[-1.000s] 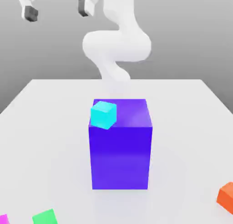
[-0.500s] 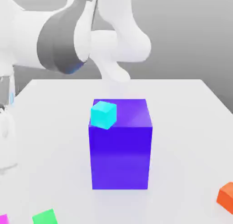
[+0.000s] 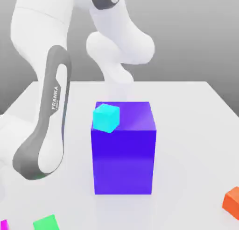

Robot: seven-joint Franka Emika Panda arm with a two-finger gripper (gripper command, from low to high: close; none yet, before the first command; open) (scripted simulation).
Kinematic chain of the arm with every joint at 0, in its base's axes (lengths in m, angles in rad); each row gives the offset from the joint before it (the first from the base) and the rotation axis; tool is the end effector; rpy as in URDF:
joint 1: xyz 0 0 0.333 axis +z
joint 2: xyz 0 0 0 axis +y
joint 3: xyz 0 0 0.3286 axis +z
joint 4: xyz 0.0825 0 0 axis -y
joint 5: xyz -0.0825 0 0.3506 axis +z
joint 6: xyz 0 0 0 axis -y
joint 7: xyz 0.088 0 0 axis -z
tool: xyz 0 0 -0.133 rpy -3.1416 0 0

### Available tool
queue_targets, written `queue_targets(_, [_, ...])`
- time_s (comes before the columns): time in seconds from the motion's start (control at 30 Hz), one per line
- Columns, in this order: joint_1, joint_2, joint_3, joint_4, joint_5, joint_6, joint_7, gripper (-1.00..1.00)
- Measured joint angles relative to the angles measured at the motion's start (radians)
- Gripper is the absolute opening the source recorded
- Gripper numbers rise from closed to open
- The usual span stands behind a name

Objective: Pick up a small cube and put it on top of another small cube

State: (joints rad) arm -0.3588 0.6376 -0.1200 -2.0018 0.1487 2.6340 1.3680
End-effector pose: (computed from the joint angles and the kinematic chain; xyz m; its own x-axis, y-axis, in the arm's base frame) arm 0.5240 -0.2732 0.1494 -0.3733 -0.9277 -0.0006 -0.9277 0.3733 -0.0028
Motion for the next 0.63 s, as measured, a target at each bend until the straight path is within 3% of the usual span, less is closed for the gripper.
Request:
queue_targets(0.2, [0.02, -0.116, -0.019, -0.033, -0.021, -0.084, 0.012, -1.0])
queue_targets(0.37, [0.1, -0.3, 0.023, -0.184, -0.084, -0.112, -0.012, -1.0])
queue_targets(0.5, [0.122, -0.264, 0.044, -0.227, -0.092, -0.032, -0.028, -1.0])
queue_targets(0.53, [0.121, -0.232, 0.048, -0.227, -0.088, -0.001, -0.032, 1.0])
queue_targets(0.63, [0.121, -0.232, 0.048, -0.227, -0.088, -0.001, -0.032, 1.0])
